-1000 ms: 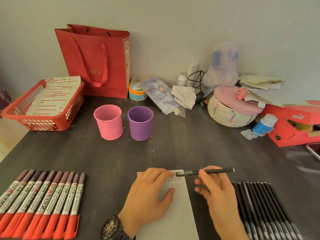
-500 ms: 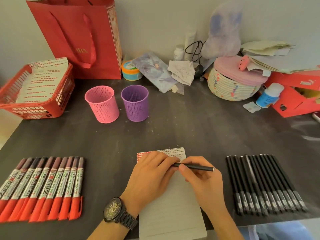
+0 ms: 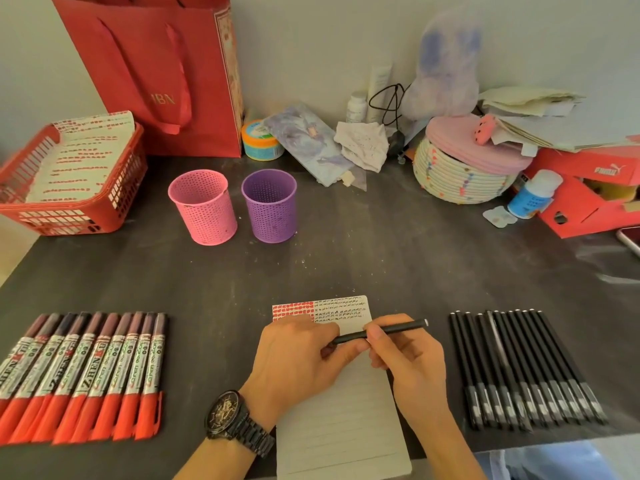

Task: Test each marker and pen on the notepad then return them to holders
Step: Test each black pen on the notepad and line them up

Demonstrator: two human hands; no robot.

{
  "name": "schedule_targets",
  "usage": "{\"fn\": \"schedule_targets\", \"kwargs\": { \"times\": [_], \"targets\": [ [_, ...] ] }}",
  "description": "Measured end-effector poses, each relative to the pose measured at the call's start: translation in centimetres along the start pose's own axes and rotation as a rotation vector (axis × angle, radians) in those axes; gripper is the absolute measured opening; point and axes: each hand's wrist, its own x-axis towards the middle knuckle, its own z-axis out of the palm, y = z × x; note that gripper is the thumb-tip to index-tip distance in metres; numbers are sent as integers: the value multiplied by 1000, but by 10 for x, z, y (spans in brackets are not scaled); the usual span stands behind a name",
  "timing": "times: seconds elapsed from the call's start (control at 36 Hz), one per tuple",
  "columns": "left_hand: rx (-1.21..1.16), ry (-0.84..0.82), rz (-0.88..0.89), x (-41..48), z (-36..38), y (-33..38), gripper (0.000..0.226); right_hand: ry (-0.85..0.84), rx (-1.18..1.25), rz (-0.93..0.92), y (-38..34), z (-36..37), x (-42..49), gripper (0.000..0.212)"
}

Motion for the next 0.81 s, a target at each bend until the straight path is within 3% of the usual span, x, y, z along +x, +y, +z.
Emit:
{"fn": "schedule_targets", "kwargs": {
  "times": [0.14,0.28,0.42,0.53,0.72,0.81],
  "targets": [
    [-30,1,-68,-2,0,-3,50,218,230,75,-3,-5,4,17],
    [-109,-119,-246,1,-5,-10,38,298,191,126,0,0,7,33],
    [-48,-274,-241,-8,-13,-12,51,314,177,144,3,-2,5,33],
    [-80,-316,-302,-31,-25,-10,51,296,148,120,0,-1,2,38],
    [-28,-277,-235,-68,-54,5,29,134,-25,61,-5,4,-3,21],
    [-105,-304,-253,-66,-51,21,29,54,-127,72,-9,4,2,16]
  ]
}}
